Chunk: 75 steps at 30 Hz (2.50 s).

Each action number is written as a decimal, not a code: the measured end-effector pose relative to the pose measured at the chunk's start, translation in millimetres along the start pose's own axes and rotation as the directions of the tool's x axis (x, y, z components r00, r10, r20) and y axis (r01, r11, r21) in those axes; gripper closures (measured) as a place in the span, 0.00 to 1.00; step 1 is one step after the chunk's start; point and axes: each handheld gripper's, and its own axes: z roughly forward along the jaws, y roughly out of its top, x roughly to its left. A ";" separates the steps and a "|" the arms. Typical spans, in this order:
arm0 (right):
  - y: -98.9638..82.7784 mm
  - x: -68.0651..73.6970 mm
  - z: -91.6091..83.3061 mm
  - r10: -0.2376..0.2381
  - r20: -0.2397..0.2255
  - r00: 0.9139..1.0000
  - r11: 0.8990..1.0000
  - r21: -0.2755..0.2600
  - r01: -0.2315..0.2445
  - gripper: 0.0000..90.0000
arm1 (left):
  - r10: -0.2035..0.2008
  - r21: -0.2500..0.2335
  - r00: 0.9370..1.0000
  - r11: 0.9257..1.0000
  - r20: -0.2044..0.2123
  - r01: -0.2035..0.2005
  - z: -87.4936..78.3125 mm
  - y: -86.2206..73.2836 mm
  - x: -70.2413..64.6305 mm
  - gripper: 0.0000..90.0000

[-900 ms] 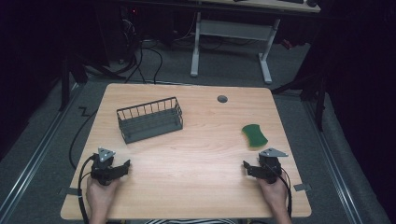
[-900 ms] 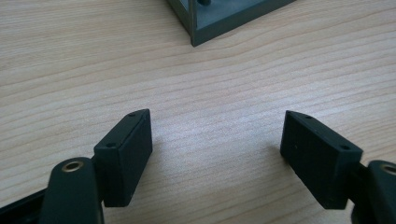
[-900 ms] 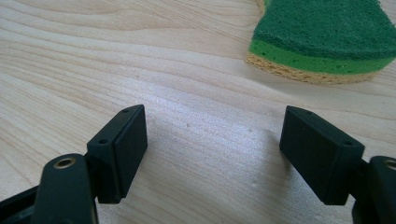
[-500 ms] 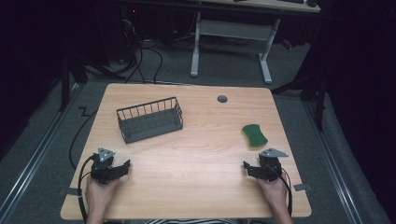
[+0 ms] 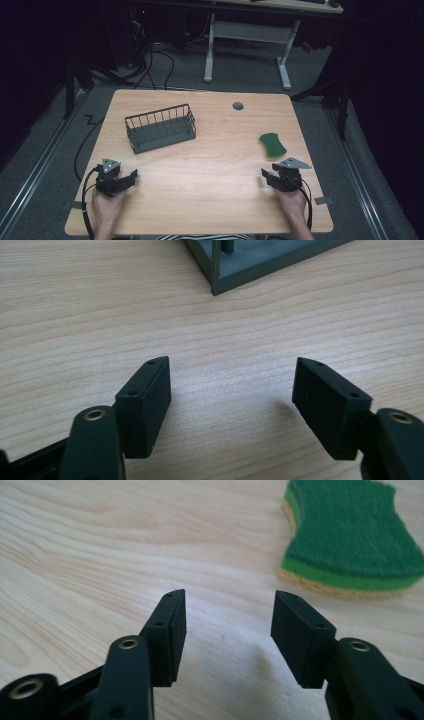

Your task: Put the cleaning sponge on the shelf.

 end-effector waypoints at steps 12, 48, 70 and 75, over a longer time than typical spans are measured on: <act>23.2 5.1 4.3 -0.024 -0.134 0.991 1.000 -0.016 0.022 0.69 | 0.022 -0.008 1.000 1.000 0.020 -0.022 -4.5 11.4 -1.9 0.41; 130.3 45.7 67.1 -0.074 -0.280 0.957 0.997 -0.044 0.064 0.69 | -0.018 -0.002 1.000 1.000 -0.023 0.018 8.4 62.3 1.8 0.54; 170.6 101.0 146.4 -0.111 -0.320 0.941 0.990 0.045 0.132 0.69 | -0.047 0.004 0.999 0.999 -0.019 0.047 26.0 67.9 7.2 0.62; 172.2 106.7 157.8 -0.105 -0.327 0.939 0.989 0.067 0.134 0.69 | -0.042 0.007 0.999 0.999 -0.018 0.042 28.8 67.5 6.9 0.62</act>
